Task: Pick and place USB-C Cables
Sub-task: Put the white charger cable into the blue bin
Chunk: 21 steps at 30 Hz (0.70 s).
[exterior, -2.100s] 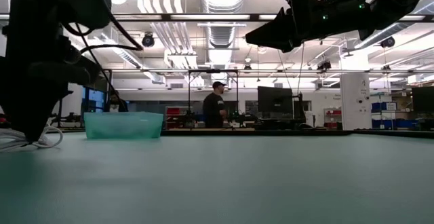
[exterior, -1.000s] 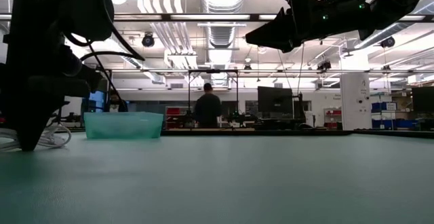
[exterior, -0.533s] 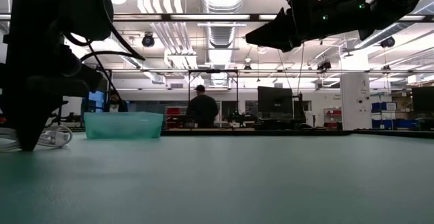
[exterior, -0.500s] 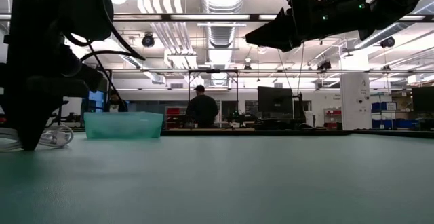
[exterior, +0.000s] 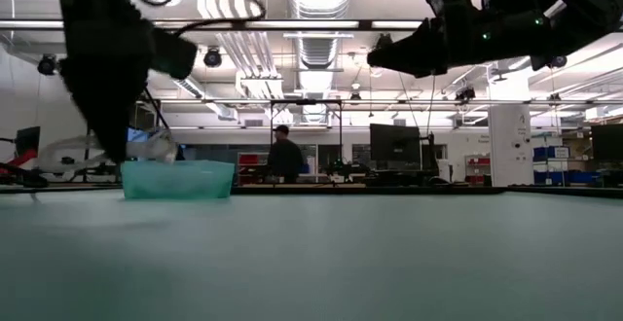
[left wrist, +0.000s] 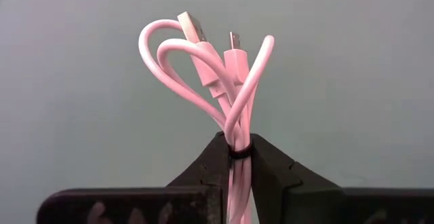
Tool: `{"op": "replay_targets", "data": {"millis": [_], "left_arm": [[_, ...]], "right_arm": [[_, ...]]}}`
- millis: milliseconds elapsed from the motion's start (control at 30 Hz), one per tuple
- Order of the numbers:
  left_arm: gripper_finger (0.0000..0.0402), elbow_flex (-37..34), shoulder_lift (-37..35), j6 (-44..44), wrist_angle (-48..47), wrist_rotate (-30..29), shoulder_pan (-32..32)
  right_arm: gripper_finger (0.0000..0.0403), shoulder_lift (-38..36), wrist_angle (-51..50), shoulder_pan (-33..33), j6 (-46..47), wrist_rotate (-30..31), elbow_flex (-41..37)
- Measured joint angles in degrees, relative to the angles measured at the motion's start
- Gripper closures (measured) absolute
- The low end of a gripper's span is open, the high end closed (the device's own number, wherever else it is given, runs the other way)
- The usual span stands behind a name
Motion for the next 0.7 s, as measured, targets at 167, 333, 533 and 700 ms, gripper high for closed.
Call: {"op": "replay_targets", "data": {"millis": [167,333,533,700], "left_arm": [[0.0376,3.4,0.0,7.5,0.1,-1.6,1.0],[0.0375,5.8,0.0,13.9,0.1,-1.7,2.6],[0.0375,7.4,-0.1,21.7,-0.2,-1.6,5.7],[0.0375,9.1,-0.1,27.9,-1.0,-1.5,8.7]], "right_arm": [[0.0284,-2.6,0.0,0.0,0.9,-0.1,-2.6],[0.0284,-6.8,0.0,0.0,3.0,-0.1,-5.7],[0.0284,-12.3,0.0,0.0,4.6,-1.0,-9.3],[0.0284,-16.7,0.0,0.0,5.8,-1.0,-12.1]]}}
